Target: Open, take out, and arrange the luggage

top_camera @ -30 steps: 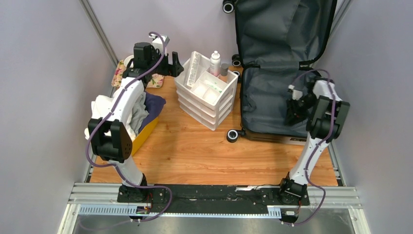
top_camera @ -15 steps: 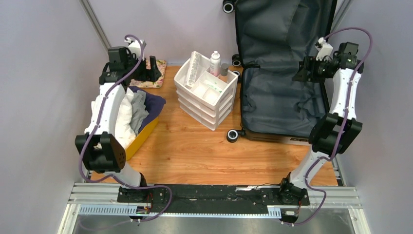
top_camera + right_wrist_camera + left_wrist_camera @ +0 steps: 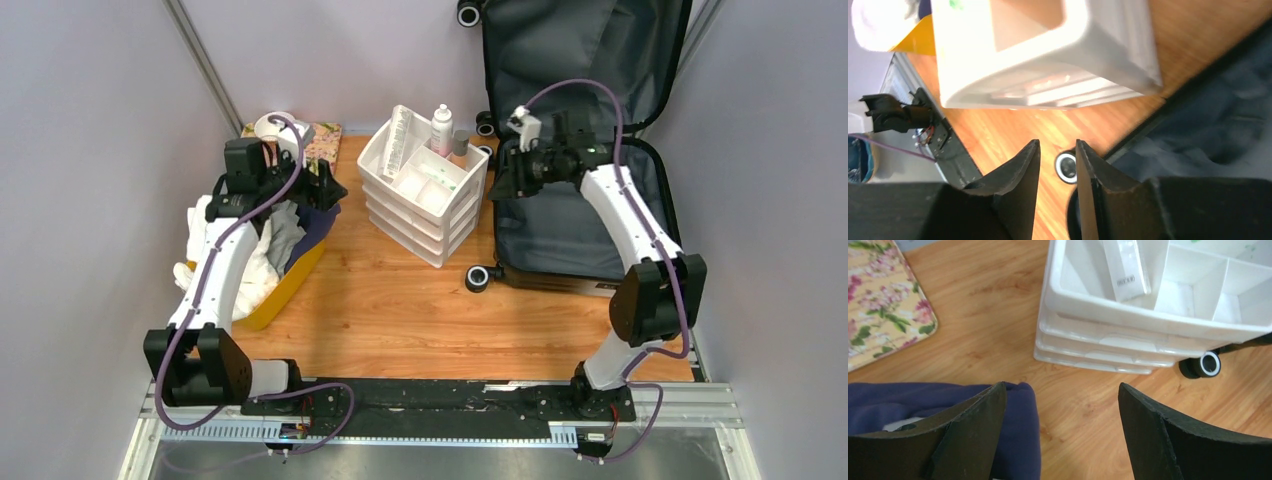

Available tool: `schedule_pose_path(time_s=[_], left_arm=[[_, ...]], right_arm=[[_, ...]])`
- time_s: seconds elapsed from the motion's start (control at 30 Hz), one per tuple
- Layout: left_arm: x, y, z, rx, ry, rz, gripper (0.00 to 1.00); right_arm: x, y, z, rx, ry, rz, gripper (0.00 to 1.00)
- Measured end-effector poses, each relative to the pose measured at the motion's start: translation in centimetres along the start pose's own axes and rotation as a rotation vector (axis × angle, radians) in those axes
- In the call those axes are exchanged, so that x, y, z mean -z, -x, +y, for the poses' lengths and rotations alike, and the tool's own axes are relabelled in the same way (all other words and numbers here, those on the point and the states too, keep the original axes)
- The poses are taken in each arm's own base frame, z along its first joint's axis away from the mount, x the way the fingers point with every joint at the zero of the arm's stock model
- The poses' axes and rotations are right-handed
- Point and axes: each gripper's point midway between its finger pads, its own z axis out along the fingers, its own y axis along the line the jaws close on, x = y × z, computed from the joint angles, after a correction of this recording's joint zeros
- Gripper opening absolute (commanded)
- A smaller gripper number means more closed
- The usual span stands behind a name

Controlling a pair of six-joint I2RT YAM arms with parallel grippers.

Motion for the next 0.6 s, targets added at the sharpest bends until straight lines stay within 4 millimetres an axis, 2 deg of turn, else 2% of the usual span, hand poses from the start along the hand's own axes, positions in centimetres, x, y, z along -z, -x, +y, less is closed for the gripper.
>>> schedule_pose_path(time_s=[0.1, 0.2, 0.33, 0.47, 0.6], left_arm=[[0.0, -2.0, -0.7, 0.023, -0.019, 0.011, 0.89], [0.5, -3.9, -1.6, 0.05, -0.027, 0.0, 0.87], [0.9, -5.5, -2.9, 0.076, -0.035, -0.017, 0.85], [0.4, -6.4, -4.2, 0.071, -0.055, -0.024, 0.84], [-0.4, -7.4, -4.6, 0.073, -0.054, -0.023, 0.84]], right_arm=[[-3.0, -1.0, 2.6, 0.007, 0.057, 0.049, 0.34], [-5.5, -0.5, 3.3, 0.013, 0.063, 0.05, 0.33], [-8.6, -0.2, 2.1, -0.026, 0.045, 0.073, 0.33], [-11.2, 2.5, -0.1, -0.022, 0.002, 0.03, 0.32], [-13.2, 5.0, -2.1, -0.015, -0.03, -0.018, 0.33]])
